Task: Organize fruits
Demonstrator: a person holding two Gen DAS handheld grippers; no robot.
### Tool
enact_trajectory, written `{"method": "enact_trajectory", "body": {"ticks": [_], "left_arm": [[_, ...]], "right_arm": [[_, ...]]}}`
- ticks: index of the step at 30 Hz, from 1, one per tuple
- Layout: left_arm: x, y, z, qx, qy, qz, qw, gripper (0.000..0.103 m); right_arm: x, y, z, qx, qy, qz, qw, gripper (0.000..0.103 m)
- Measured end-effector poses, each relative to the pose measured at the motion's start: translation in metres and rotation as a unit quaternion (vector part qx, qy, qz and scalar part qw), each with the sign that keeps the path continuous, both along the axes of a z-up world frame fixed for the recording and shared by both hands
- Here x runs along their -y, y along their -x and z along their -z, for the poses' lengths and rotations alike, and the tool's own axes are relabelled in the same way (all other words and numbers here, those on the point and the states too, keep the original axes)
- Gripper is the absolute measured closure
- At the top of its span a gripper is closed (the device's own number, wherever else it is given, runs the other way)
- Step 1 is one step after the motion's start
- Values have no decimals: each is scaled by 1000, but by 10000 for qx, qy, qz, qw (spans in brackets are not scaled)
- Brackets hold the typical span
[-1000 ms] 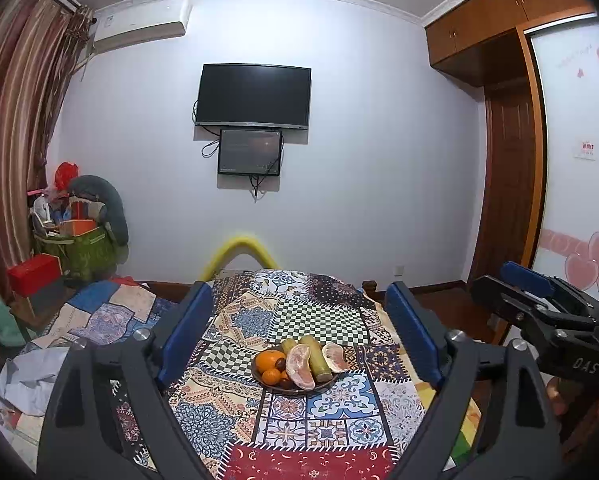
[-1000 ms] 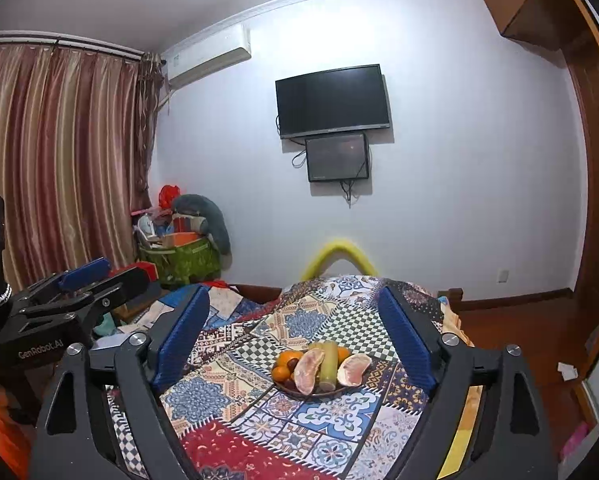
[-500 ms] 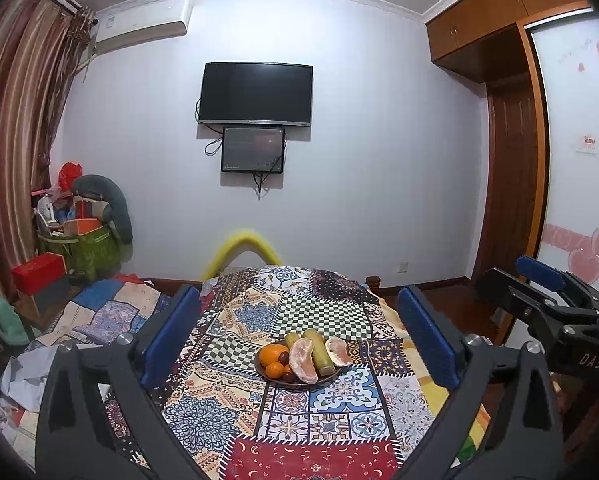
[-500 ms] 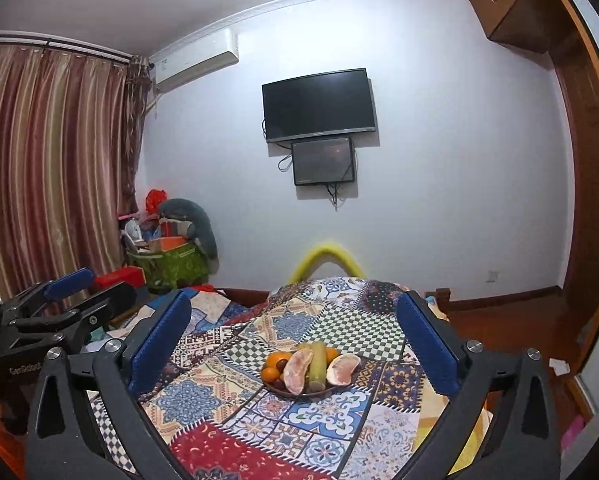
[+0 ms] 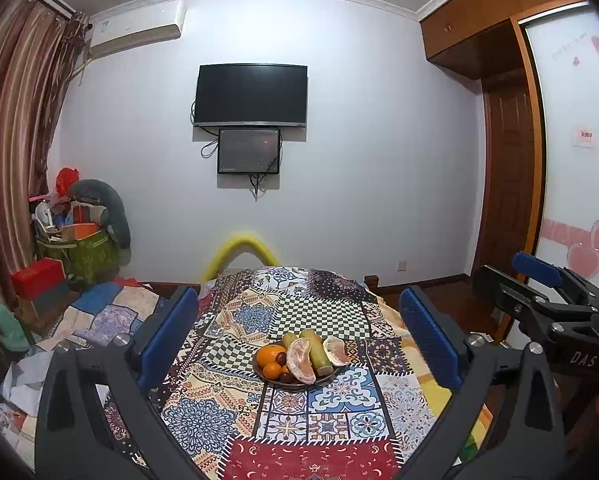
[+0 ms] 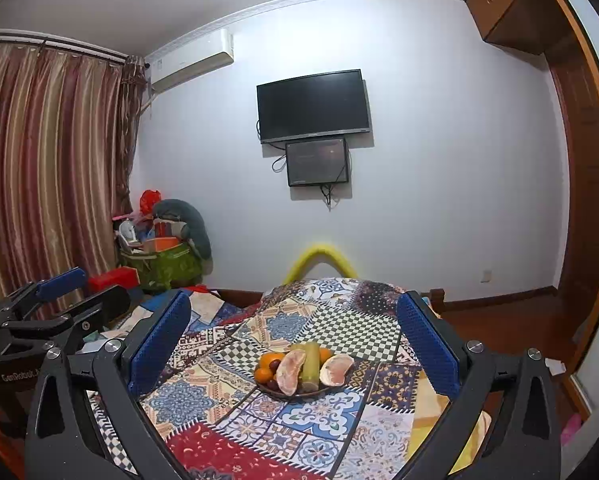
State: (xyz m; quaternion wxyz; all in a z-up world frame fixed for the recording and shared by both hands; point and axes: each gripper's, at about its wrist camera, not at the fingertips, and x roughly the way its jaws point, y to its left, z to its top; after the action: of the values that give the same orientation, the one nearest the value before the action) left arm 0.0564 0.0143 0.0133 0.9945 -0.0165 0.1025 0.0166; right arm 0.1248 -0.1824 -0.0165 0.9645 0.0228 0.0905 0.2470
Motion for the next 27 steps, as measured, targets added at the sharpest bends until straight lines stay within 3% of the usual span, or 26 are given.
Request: {"method": "enact_trajectory", "body": {"ticks": [27], "left_arm": [[2,0,-4,-31,52,128,9999,1]], "right_arm": [[0,1,-4,43,72,-5,10000,0]]}}
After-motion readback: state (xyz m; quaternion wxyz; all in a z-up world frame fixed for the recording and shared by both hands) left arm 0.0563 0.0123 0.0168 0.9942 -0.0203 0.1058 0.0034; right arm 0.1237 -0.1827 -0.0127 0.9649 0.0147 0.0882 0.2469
